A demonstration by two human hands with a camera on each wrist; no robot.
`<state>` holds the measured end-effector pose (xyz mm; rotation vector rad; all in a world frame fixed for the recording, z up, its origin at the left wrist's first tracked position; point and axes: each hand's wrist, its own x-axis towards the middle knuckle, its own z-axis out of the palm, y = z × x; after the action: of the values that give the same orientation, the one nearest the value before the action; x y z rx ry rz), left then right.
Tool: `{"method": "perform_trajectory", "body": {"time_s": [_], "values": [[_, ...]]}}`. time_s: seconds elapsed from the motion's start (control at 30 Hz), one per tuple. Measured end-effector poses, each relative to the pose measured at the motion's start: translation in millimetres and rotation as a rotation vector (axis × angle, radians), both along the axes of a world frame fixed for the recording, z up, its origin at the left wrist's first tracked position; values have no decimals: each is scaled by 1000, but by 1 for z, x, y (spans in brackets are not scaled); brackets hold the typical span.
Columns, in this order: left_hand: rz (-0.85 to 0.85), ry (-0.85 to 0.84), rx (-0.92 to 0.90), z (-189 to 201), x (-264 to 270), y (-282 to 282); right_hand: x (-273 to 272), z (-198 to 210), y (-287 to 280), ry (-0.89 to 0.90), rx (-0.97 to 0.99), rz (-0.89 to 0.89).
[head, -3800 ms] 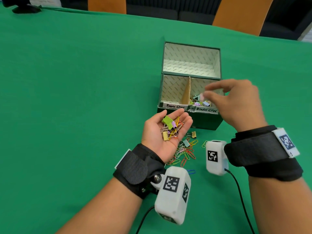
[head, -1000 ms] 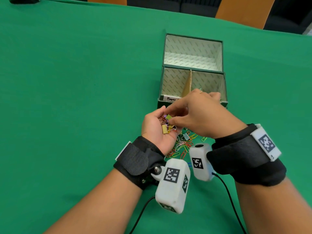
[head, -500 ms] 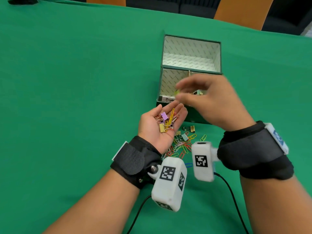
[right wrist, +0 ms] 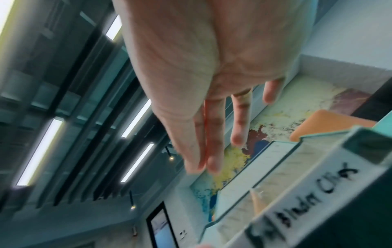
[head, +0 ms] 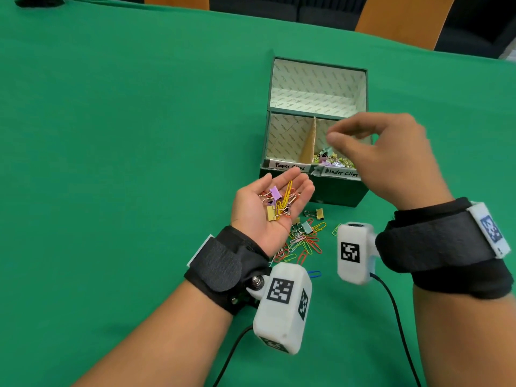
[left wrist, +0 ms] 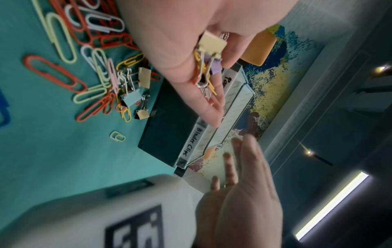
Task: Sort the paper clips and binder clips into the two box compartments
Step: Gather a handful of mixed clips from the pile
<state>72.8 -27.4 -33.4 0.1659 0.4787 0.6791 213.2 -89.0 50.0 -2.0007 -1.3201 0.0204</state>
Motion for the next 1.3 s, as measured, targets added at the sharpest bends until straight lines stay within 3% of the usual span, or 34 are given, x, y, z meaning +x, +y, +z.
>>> {"method": "perform_trajectory", "body": {"time_s": [0.1,0.17,0.3,0.57,0.7,0.87,1.0,1.07,1.2,1.3], "values": [[2,29,28,0,1,-1,-20,-1,1,-26,-197,258],[9,44,51,0,2,-2,-34,-6,5,-150,-316,279],[-9,80,100,1,3,-5,-48,-25,12,-312,-332,237],[-1,62,94,-1,3,-4,-51,-35,18,-128,-242,187],[-24,58,95,0,2,-2,-46,-25,15,32,-212,222],[-9,34,45,2,2,-2,-28,-16,12,101,-112,209],[-31,37,36,4,0,-4,-4,-5,5,112,181,-40],[-31,26,35,3,-1,-4,9,-4,2,72,235,-181],[-30,-1,32,2,-1,-4,19,-8,-1,-76,-73,-266],[-20,-5,44,3,0,-3,3,-1,-1,-36,-85,-66]]}}
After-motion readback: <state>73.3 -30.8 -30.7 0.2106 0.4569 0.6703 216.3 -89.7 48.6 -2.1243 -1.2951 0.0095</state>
